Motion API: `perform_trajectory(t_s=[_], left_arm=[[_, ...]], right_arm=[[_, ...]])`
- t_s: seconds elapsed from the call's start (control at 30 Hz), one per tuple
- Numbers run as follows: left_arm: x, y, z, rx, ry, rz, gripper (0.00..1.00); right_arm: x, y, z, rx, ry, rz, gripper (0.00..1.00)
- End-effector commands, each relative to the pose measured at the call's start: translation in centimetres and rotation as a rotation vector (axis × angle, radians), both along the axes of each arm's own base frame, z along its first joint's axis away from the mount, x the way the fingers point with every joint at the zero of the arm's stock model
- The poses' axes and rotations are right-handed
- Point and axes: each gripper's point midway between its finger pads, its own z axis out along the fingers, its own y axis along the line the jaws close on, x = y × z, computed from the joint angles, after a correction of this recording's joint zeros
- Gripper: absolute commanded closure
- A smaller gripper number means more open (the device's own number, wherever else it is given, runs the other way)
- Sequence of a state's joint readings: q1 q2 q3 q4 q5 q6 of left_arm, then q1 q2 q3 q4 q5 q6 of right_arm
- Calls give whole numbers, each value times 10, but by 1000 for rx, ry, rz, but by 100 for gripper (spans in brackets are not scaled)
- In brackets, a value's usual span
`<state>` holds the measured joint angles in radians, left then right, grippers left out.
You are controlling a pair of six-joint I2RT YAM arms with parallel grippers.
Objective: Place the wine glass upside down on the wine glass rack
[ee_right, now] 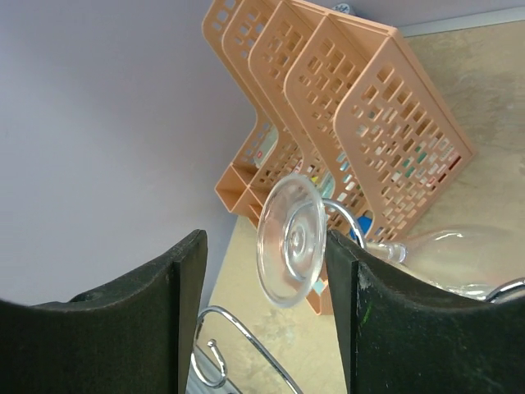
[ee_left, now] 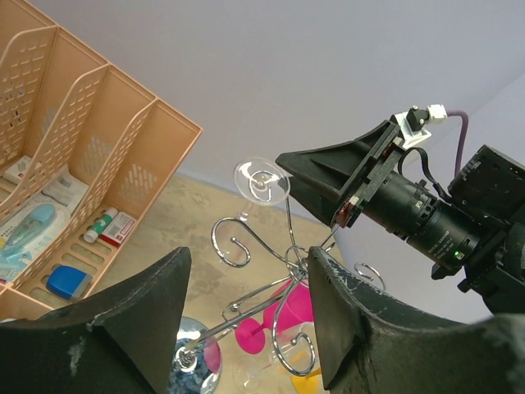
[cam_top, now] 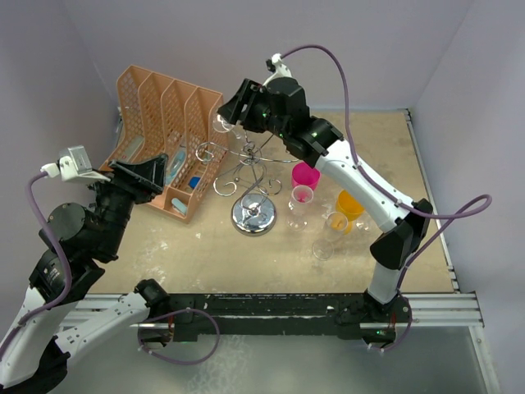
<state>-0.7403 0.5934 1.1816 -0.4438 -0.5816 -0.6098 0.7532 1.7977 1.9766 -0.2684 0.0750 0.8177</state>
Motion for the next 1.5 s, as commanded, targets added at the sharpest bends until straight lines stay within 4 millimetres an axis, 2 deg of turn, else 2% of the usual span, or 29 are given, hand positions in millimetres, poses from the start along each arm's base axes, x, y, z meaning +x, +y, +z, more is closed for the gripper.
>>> perform_trajectory(t_s=[0.0,0.33,0.47,0.7,0.8,0.9,1.0,1.13,1.23,1.37,1.47], left_arm=[[1,2,6,-11,-9,14,43],[-1,11,7,15,-3,44,43],[-2,15,7,31,0,57,43],[-4,17,6,51,8,56,43],[-6,16,3,69,20,45,43],[-8,15,-3,92,37,32,43],[-8,12,-13,115,60,17,43],[-9,7,-27,128,87,-9,43],[-10,7,-33,124,103,-13,43],[-11,7,-40,112,121,-14,43],[-12,7,-44,108,132,-15,43]], right_arm=[[-4,-13,42,23,-99,-23,38],[-12,-28,35,-50,-104,-32,38],[-19,-43,46,-67,-132,-54,35],[-39,-81,75,-46,-202,-131,31],[-55,-108,76,-63,-226,-173,31],[-78,-136,68,-102,-260,-184,31],[-101,-177,55,-132,-252,-265,33],[-121,-217,11,-202,-156,-354,36],[-134,-238,-24,-285,-69,-392,37],[-141,-244,-67,-403,12,-369,37],[-141,-237,-97,-461,64,-327,38]])
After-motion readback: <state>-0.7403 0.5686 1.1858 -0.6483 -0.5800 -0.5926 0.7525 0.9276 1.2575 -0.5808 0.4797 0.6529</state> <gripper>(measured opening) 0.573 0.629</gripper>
